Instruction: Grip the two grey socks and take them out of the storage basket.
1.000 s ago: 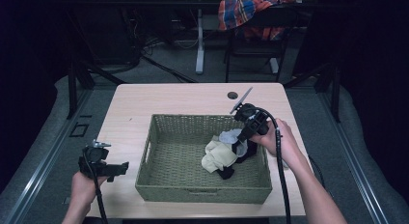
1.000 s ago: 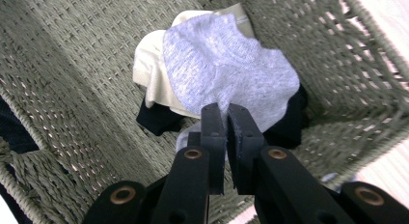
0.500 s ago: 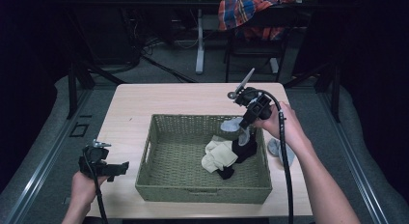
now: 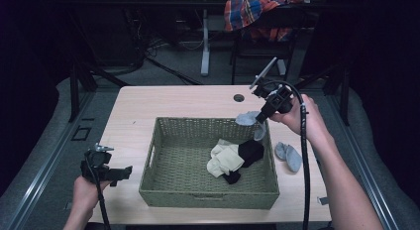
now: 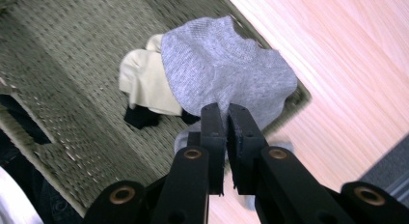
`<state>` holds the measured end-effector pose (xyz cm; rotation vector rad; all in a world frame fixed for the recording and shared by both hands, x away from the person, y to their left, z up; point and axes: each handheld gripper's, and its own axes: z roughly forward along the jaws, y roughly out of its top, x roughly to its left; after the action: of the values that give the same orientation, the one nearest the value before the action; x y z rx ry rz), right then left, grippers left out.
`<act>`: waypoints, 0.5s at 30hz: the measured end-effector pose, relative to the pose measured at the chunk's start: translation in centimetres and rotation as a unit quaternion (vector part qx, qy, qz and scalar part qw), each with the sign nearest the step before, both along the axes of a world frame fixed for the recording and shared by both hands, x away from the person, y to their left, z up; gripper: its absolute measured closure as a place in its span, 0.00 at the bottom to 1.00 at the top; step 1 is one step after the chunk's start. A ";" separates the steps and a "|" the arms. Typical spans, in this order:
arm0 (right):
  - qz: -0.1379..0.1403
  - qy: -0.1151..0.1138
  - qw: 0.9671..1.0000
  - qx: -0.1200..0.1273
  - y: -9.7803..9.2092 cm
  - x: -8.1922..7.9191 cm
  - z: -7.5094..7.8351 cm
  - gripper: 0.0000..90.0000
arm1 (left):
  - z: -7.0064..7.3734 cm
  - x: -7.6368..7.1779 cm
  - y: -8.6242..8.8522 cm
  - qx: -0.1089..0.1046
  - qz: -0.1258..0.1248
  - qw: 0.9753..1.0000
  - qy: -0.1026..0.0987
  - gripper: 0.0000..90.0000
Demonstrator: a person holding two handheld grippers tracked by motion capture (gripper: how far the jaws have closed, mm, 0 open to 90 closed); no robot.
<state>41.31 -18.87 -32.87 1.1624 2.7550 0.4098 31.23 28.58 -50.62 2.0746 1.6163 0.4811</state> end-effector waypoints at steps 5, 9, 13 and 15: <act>-0.021 -0.002 1.000 -0.002 -1.8 0.0 0.2 0.96 | 0.0 0.0 0.0 0.001 -0.001 1.000 0.000 0.01; -0.040 -0.003 0.999 -0.010 -4.2 -0.4 0.5 0.96 | 0.0 0.0 -0.1 0.001 0.000 1.000 0.000 0.01; -0.057 -0.006 0.998 -0.004 -5.8 -0.6 0.6 0.96 | 0.0 0.0 -0.1 0.001 0.000 1.000 0.000 0.01; -0.067 -0.010 0.998 0.000 -6.6 -0.8 0.6 0.96 | 0.0 0.0 -0.1 0.001 -0.002 1.000 0.003 0.01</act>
<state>40.53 -25.45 -32.30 1.3254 2.6407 0.4044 31.25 28.52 -50.60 2.0819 1.6163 0.4770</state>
